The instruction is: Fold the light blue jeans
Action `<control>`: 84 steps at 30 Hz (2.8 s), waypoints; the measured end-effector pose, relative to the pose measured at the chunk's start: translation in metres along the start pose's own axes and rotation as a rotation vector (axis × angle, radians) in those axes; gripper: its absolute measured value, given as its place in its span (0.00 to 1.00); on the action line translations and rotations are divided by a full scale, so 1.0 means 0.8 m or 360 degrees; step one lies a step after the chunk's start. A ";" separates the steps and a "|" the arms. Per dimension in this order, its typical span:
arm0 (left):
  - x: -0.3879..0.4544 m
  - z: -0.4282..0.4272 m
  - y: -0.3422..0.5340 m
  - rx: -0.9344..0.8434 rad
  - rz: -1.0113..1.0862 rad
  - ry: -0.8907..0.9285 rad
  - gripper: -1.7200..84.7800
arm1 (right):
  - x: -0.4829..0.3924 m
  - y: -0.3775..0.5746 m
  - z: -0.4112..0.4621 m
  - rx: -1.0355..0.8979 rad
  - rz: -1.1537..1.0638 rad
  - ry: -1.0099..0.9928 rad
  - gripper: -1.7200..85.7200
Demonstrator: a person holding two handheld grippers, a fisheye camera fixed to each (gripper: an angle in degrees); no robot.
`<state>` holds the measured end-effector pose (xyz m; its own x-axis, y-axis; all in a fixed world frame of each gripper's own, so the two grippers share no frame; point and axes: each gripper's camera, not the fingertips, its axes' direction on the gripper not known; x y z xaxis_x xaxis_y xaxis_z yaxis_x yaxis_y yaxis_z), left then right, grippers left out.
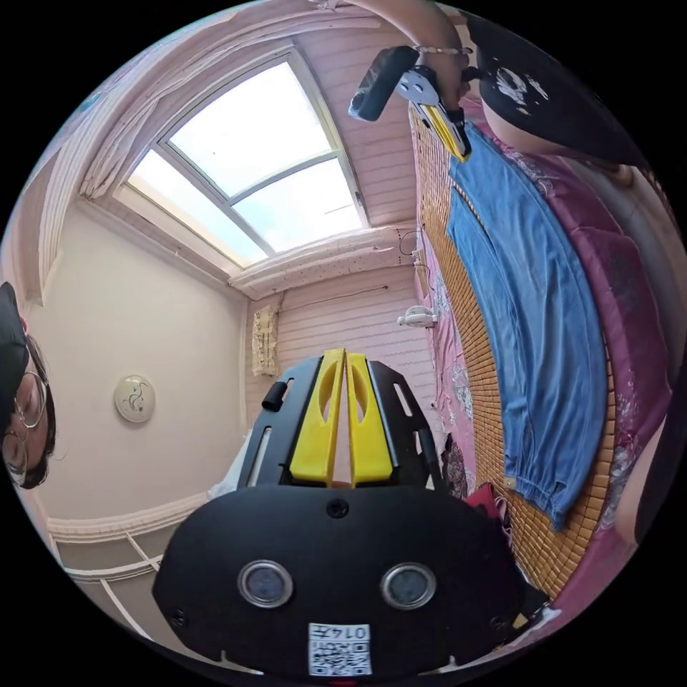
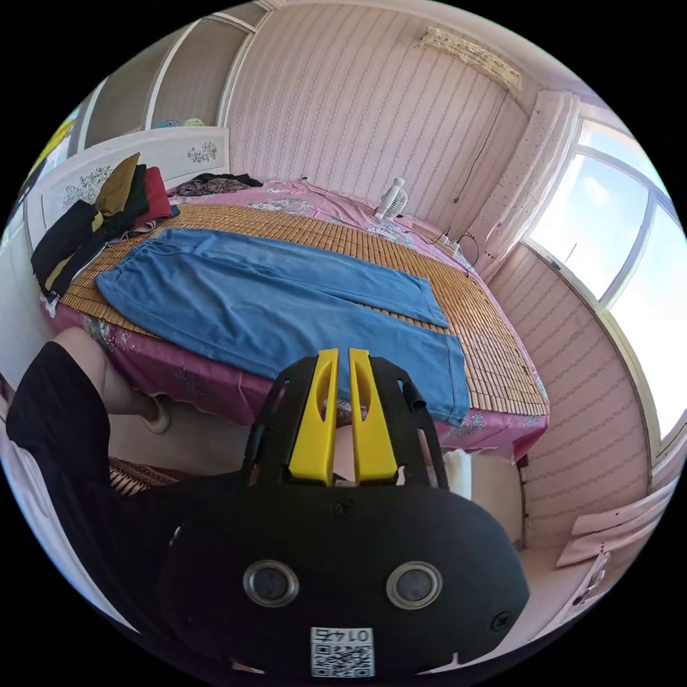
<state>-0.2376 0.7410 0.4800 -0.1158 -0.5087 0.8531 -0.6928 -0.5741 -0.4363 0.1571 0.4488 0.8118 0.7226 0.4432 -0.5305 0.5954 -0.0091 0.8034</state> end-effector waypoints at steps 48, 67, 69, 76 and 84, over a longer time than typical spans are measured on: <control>0.229 0.169 0.882 -0.2151 -0.3459 0.1267 0.13 | 0.267 -0.019 0.153 -0.0226 0.0785 -0.0190 0.11; 0.198 0.215 0.917 -0.2322 -0.3181 0.1348 0.03 | 0.503 0.172 0.203 -0.0328 0.1770 -0.0378 0.15; 0.196 0.214 0.917 -0.2317 -0.3226 0.1332 0.03 | 0.517 0.187 0.210 -0.0311 0.1856 -0.0417 0.15; 0.186 0.225 0.905 -0.2371 -0.3124 0.1372 0.04 | 0.558 0.233 0.246 -0.0283 0.2164 -0.0635 0.16; 0.164 0.236 0.889 -0.2347 -0.2982 0.1439 0.03 | 0.582 0.263 0.237 -0.0011 0.2227 -0.0967 0.05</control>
<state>-0.6106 0.1450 0.2273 0.9818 0.1895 -0.0092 -0.1572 0.8396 0.5199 0.6854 0.4835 0.6822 0.7177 -0.3411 0.6070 -0.6678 -0.0905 0.7388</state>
